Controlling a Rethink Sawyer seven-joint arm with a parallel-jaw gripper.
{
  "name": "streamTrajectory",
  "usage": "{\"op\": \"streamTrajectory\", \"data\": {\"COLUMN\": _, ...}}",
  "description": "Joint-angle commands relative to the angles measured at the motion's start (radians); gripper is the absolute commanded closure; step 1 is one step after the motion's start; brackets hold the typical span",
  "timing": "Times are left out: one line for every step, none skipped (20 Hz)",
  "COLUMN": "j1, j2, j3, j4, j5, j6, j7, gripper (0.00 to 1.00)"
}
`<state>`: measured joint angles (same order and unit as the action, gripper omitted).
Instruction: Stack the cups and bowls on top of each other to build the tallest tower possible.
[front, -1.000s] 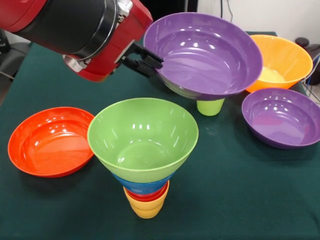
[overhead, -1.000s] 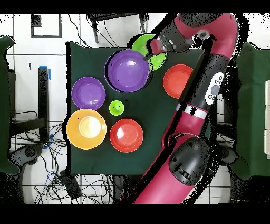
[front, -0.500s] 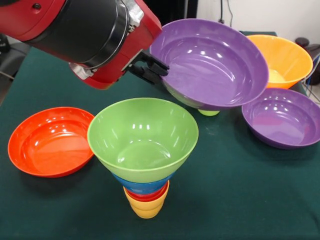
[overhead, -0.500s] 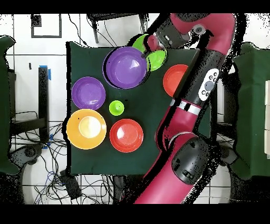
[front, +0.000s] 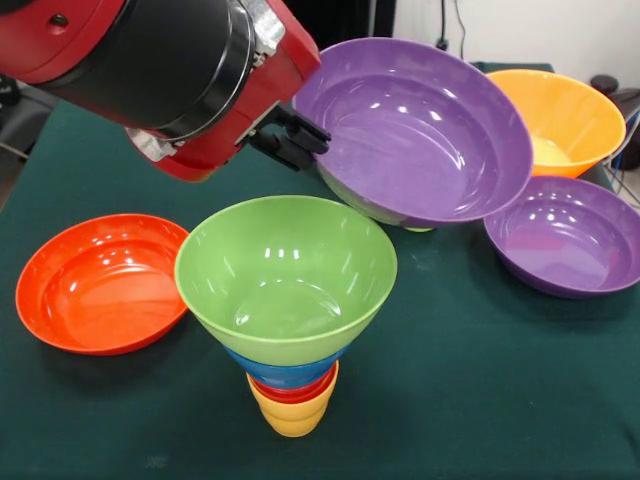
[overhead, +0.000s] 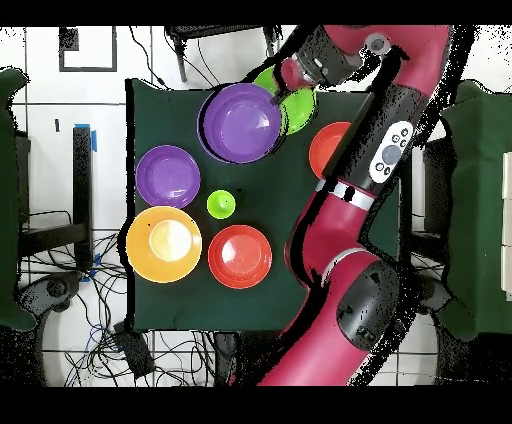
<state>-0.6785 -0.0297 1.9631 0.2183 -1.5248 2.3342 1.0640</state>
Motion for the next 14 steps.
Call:
{"op": "streamTrajectory", "data": {"j1": -0.007, "j2": -0.002, "j3": 0.128, "j4": -0.116, "j5": -0.213, "j6": 0.13, "j7": -0.453, "gripper": 1.0}}
{"op": "streamTrajectory", "data": {"j1": -0.009, "j2": -0.002, "j3": 0.14, "j4": -0.118, "j5": -0.233, "j6": 0.134, "j7": -0.462, "gripper": 1.0}}
{"op": "streamTrajectory", "data": {"j1": -0.01, "j2": -0.001, "j3": 0.15, "j4": -0.119, "j5": -0.251, "j6": 0.137, "j7": -0.47, "gripper": 1.0}}
{"op": "streamTrajectory", "data": {"j1": -0.011, "j2": -0.001, "j3": 0.162, "j4": -0.121, "j5": -0.268, "j6": 0.139, "j7": -0.476, "gripper": 1.0}}
{"op": "streamTrajectory", "data": {"j1": -0.013, "j2": 0.0, "j3": 0.172, "j4": -0.122, "j5": -0.282, "j6": 0.142, "j7": -0.482, "gripper": 1.0}}
{"op": "streamTrajectory", "data": {"j1": -0.014, "j2": 0.001, "j3": 0.184, "j4": -0.123, "j5": -0.298, "j6": 0.145, "j7": -0.488, "gripper": 1.0}}
{"op": "streamTrajectory", "data": {"j1": -0.015, "j2": 0.003, "j3": 0.195, "j4": -0.125, "j5": -0.313, "j6": 0.147, "j7": -0.492, "gripper": 1.0}}
{"op": "streamTrajectory", "data": {"j1": -0.017, "j2": 0.003, "j3": 0.202, "j4": -0.125, "j5": -0.324, "j6": 0.15, "j7": -0.498, "gripper": 1.0}}
{"op": "streamTrajectory", "data": {"j1": -0.018, "j2": 0.004, "j3": 0.212, "j4": -0.127, "j5": -0.339, "j6": 0.151, "j7": -0.504, "gripper": 1.0}}
{"op": "streamTrajectory", "data": {"j1": -0.018, "j2": 0.005, "j3": 0.227, "j4": -0.13, "j5": -0.355, "j6": 0.152, "j7": -0.511, "gripper": 1.0}}
{"op": "streamTrajectory", "data": {"j1": -0.018, "j2": 0.006, "j3": 0.239, "j4": -0.133, "j5": -0.371, "j6": 0.153, "j7": -0.52, "gripper": 1.0}}
{"op": "streamTrajectory", "data": {"j1": -0.022, "j2": 0.007, "j3": 0.245, "j4": -0.133, "j5": -0.382, "j6": 0.155, "j7": -0.531, "gripper": 1.0}}
{"op": "streamTrajectory", "data": {"j1": -0.022, "j2": 0.008, "j3": 0.256, "j4": -0.135, "j5": -0.399, "j6": 0.157, "j7": -0.543, "gripper": 1.0}}
{"op": "streamTrajectory", "data": {"j1": -0.019, "j2": 0.008, "j3": 0.279, "j4": -0.141, "j5": -0.43, "j6": 0.156, "j7": -0.557, "gripper": 1.0}}
